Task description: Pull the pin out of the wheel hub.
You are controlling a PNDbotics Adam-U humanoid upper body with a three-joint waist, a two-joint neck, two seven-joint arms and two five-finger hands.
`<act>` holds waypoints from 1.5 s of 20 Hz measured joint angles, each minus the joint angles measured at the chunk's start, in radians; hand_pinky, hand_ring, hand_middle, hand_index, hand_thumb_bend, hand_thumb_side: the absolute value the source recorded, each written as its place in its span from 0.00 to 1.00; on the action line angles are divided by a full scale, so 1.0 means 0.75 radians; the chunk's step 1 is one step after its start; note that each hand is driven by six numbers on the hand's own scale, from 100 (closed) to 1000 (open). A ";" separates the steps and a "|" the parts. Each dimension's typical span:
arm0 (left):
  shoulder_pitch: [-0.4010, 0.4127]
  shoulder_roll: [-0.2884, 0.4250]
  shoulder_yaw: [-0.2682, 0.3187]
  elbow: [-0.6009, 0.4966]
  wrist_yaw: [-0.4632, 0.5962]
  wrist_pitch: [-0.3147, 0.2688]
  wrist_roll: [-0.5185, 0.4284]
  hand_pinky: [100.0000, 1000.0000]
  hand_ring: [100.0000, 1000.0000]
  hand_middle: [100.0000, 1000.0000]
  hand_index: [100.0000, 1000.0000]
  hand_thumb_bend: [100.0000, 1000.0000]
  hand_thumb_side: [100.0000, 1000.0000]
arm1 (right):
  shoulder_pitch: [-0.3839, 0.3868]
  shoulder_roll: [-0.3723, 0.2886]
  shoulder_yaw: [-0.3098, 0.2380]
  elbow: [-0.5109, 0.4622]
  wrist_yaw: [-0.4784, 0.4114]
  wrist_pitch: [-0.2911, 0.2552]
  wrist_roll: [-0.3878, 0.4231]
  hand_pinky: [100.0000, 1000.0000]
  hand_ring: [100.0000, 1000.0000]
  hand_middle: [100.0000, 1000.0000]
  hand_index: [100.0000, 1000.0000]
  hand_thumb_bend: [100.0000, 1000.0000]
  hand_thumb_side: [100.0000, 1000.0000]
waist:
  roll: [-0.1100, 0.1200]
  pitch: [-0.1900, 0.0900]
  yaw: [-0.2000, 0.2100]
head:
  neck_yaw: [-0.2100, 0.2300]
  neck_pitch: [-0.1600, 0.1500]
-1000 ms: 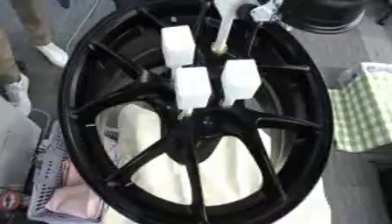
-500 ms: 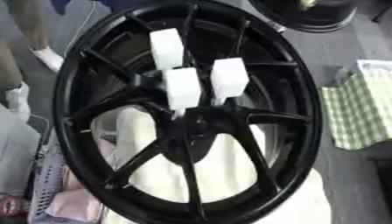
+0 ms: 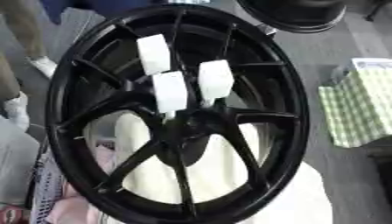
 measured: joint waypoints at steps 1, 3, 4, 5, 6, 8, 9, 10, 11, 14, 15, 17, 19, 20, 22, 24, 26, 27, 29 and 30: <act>0.001 0.000 0.000 0.000 0.000 0.000 0.001 0.81 0.76 0.60 0.83 0.00 0.71 | 0.035 0.000 -0.018 0.023 0.014 0.016 -0.021 0.73 0.64 0.29 0.32 0.10 0.00 | 0.000 -0.002 -0.005 | 0.005 0.000; 0.006 0.000 0.000 0.000 0.000 0.001 0.003 0.81 0.76 0.60 0.83 0.00 0.71 | 0.092 0.007 -0.049 0.066 0.043 0.050 -0.058 0.75 0.70 0.40 0.42 0.13 0.00 | 0.000 -0.006 -0.011 | 0.012 0.000; 0.008 0.000 0.001 0.000 0.000 0.001 0.004 0.81 0.76 0.60 0.83 0.00 0.71 | 0.115 0.014 -0.063 0.089 0.055 0.068 -0.076 0.77 0.76 0.53 0.54 0.15 0.00 | 0.000 -0.009 -0.013 | 0.013 0.000; 0.009 0.000 0.001 0.000 0.000 0.001 0.005 0.81 0.76 0.60 0.83 0.00 0.71 | 0.135 0.024 -0.074 0.115 0.064 0.084 -0.090 0.80 0.81 0.66 0.68 0.18 0.00 | 0.000 -0.010 -0.015 | 0.014 -0.001; 0.009 -0.001 0.001 0.000 0.000 0.001 0.005 0.81 0.76 0.60 0.83 0.00 0.71 | 0.151 0.035 -0.082 0.141 0.067 0.101 -0.097 0.84 0.89 0.79 0.82 0.20 0.00 | 0.000 -0.011 -0.016 | 0.015 -0.001; 0.009 -0.001 0.002 0.000 0.000 0.001 0.005 0.81 0.76 0.60 0.83 0.00 0.71 | 0.172 0.054 -0.089 0.192 0.069 0.130 -0.091 0.89 0.98 0.92 0.92 0.20 0.00 | 0.003 -0.012 -0.015 | 0.015 -0.002; 0.009 -0.001 0.003 0.000 0.000 0.001 0.005 0.81 0.76 0.60 0.83 0.00 0.71 | 0.176 0.061 -0.091 0.215 0.069 0.140 -0.082 0.90 1.00 0.96 0.96 0.20 0.00 | 0.004 -0.013 -0.015 | 0.015 -0.002; 0.009 -0.001 0.003 0.000 0.000 0.001 0.005 0.81 0.76 0.60 0.83 0.00 0.71 | 0.179 0.067 -0.093 0.233 0.070 0.147 -0.073 0.90 1.00 0.97 0.96 0.22 0.00 | 0.006 -0.013 -0.014 | 0.015 -0.002; 0.009 -0.001 0.003 0.000 0.000 0.001 0.005 0.81 0.76 0.60 0.83 0.00 0.71 | 0.180 0.072 -0.097 0.245 0.072 0.150 -0.066 0.91 1.00 0.98 0.97 0.25 0.00 | 0.007 -0.013 -0.014 | 0.015 -0.002; 0.010 -0.001 0.004 0.000 0.000 0.001 0.005 0.81 0.76 0.60 0.83 0.00 0.71 | 0.180 0.076 -0.106 0.254 0.090 0.151 -0.059 0.89 1.00 0.97 0.95 0.26 0.00 | 0.007 -0.014 -0.014 | 0.014 -0.002; 0.010 -0.001 0.004 0.000 0.000 0.001 0.005 0.81 0.76 0.60 0.83 0.00 0.71 | 0.178 0.077 -0.109 0.253 0.098 0.150 -0.060 0.89 1.00 0.96 0.95 0.25 0.00 | 0.006 -0.014 -0.014 | 0.013 -0.002; 0.010 -0.001 0.004 0.000 0.000 0.001 0.005 0.81 0.76 0.60 0.83 0.00 0.71 | 0.165 0.081 -0.116 0.237 0.116 0.148 -0.067 0.86 0.97 0.90 0.91 0.22 0.00 | 0.005 -0.015 -0.014 | 0.012 -0.002; 0.010 -0.001 0.004 0.000 0.000 0.001 0.005 0.81 0.76 0.60 0.83 0.00 0.71 | 0.145 0.087 -0.124 0.207 0.138 0.149 -0.092 0.80 0.86 0.75 0.82 0.08 0.00 | 0.001 -0.017 -0.010 | 0.012 -0.002; 0.010 -0.001 0.004 0.000 0.000 0.001 0.005 0.81 0.76 0.60 0.83 0.00 0.71 | 0.133 0.088 -0.129 0.186 0.147 0.148 -0.112 0.76 0.80 0.69 0.78 0.00 0.00 | -0.001 -0.019 -0.006 | 0.012 -0.003; 0.010 -0.001 0.004 0.000 0.000 0.002 0.005 0.81 0.76 0.60 0.83 0.00 0.71 | 0.102 0.091 -0.140 0.124 0.152 0.143 -0.180 0.71 0.73 0.61 0.73 0.00 0.02 | -0.006 -0.021 -0.001 | 0.012 -0.003; 0.010 -0.002 0.004 0.000 0.000 0.002 0.005 0.81 0.76 0.60 0.83 0.00 0.71 | 0.074 0.102 -0.145 0.041 0.132 0.133 -0.280 0.66 0.69 0.55 0.69 0.00 0.08 | -0.008 -0.021 0.003 | 0.012 -0.005; 0.010 -0.002 0.004 0.000 0.000 0.002 0.004 0.81 0.76 0.60 0.83 0.00 0.71 | 0.049 0.118 -0.146 -0.061 0.069 0.113 -0.408 0.61 0.66 0.52 0.66 0.00 0.20 | -0.008 -0.021 0.008 | 0.011 -0.008; 0.009 -0.002 0.004 0.000 0.000 0.003 0.004 0.81 0.76 0.60 0.83 0.00 0.71 | 0.037 0.126 -0.140 -0.116 0.023 0.102 -0.481 0.59 0.64 0.51 0.65 0.00 0.26 | -0.008 -0.021 0.010 | 0.011 -0.009; 0.006 -0.002 0.002 0.000 0.001 0.004 0.001 0.81 0.76 0.60 0.83 0.00 0.71 | 0.015 0.142 -0.115 -0.226 -0.097 0.085 -0.631 0.56 0.63 0.50 0.64 0.00 0.32 | -0.008 -0.021 0.015 | 0.008 -0.013; 0.004 -0.002 0.001 0.000 0.002 0.005 0.000 0.81 0.76 0.60 0.83 0.00 0.71 | 0.003 0.149 -0.096 -0.280 -0.163 0.075 -0.703 0.55 0.62 0.50 0.64 0.00 0.33 | -0.008 -0.021 0.019 | 0.004 -0.013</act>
